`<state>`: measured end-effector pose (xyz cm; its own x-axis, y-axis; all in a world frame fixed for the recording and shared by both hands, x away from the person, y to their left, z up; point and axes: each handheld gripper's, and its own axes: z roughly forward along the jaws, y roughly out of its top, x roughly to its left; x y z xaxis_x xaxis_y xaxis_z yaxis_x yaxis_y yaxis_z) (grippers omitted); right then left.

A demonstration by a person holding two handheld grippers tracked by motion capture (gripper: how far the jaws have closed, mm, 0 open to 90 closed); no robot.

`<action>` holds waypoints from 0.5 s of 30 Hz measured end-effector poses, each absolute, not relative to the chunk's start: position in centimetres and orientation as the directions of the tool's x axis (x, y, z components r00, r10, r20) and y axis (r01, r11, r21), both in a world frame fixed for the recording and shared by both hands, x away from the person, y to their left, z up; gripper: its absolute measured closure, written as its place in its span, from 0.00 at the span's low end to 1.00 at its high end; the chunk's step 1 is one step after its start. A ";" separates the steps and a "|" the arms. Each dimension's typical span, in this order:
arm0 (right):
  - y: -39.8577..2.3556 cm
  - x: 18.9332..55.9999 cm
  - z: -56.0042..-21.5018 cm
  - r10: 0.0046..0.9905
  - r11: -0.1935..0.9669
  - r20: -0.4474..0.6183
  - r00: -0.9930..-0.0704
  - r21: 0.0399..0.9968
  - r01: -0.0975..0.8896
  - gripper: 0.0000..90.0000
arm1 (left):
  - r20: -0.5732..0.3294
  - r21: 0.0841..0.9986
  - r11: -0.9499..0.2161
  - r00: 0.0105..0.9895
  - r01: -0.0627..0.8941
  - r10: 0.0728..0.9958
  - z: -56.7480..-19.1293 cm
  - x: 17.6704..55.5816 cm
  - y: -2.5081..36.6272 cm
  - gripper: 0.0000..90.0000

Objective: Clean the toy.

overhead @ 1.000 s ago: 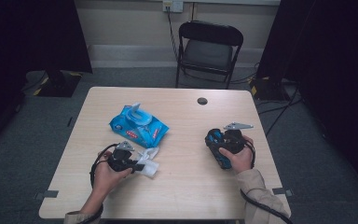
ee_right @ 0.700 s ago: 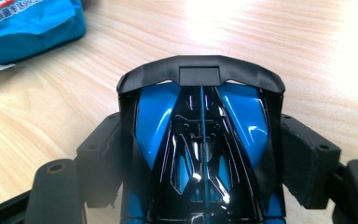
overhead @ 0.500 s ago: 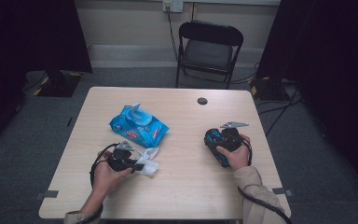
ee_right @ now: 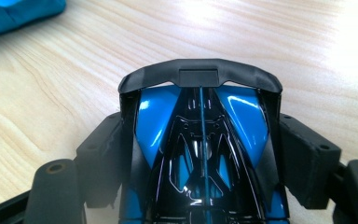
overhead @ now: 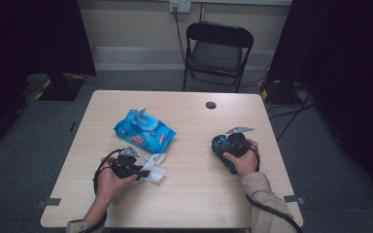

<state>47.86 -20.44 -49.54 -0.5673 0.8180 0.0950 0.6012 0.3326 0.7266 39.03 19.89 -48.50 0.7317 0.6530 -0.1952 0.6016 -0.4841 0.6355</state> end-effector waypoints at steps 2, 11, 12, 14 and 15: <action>-20.3 47.8 -49.6 0.814 0.345 0.088 -0.574 0.722 0.600 0.28 | -0.195 0.638 -0.483 0.733 0.599 0.651 -48.5 39.0 19.9 0.78; -20.4 47.9 -49.8 0.807 0.351 0.094 -0.583 0.719 0.600 0.27 | -0.188 0.648 -0.481 0.737 0.590 0.650 -48.2 38.9 20.0 0.75; -20.4 47.9 -49.8 0.806 0.352 0.094 -0.584 0.717 0.601 0.27 | -0.189 0.647 -0.482 0.737 0.590 0.649 -48.2 38.9 20.0 0.74; -20.4 47.9 -49.7 0.804 0.358 0.094 -0.587 0.712 0.604 0.27 | -0.183 0.651 -0.482 0.738 0.586 0.650 -48.1 38.9 20.0 0.71; -20.4 47.9 -49.6 0.804 0.358 0.096 -0.587 0.710 0.606 0.26 | -0.180 0.656 -0.481 0.739 0.582 0.650 -48.1 39.0 20.0 0.68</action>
<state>47.89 -20.43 -49.65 -0.5871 0.8038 0.0958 0.6064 0.3583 0.7099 38.98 19.97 -48.13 0.7387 0.6497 -0.1796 0.5822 -0.4805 0.6559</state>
